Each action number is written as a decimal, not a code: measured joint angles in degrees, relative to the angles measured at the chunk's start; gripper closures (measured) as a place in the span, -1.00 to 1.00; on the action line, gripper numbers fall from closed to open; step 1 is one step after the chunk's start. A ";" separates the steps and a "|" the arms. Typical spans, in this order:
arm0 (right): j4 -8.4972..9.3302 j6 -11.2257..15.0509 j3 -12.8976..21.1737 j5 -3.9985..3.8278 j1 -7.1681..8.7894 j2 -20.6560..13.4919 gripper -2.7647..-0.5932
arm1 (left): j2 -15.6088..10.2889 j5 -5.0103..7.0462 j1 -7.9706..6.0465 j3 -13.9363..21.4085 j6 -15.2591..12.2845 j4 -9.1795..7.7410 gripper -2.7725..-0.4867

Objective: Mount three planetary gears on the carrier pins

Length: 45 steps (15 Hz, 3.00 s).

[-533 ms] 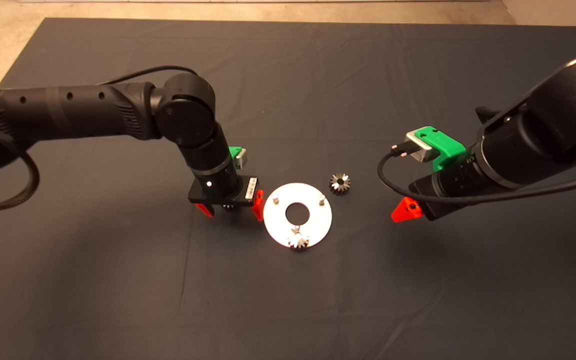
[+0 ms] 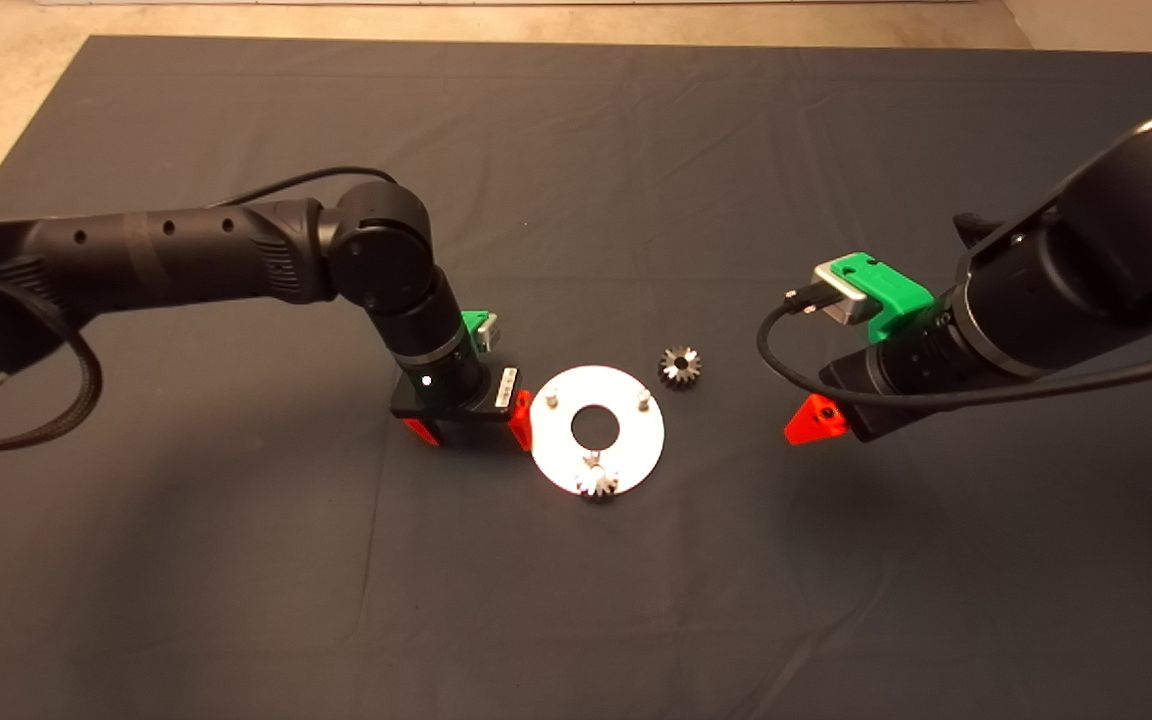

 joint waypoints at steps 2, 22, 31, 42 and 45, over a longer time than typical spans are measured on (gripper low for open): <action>0.01 0.01 0.03 -0.01 -0.01 -0.02 -0.72 | 0.84 0.43 0.02 -0.22 0.02 0.02 -0.75; 0.15 0.02 0.04 -0.01 0.00 -0.02 -0.72 | 5.07 8.29 -1.68 -4.88 1.34 2.23 -0.75; 0.15 0.00 0.04 0.02 0.00 -0.02 -0.72 | 5.02 8.53 -2.23 -5.40 1.71 3.72 -0.65; 0.15 0.02 0.04 0.01 0.00 0.00 -0.72 | 4.41 8.51 -2.37 -5.40 1.68 3.65 -0.27; 0.15 0.02 0.04 -0.01 0.00 0.00 -0.72 | 4.28 8.51 -2.37 -5.40 1.68 3.64 -0.15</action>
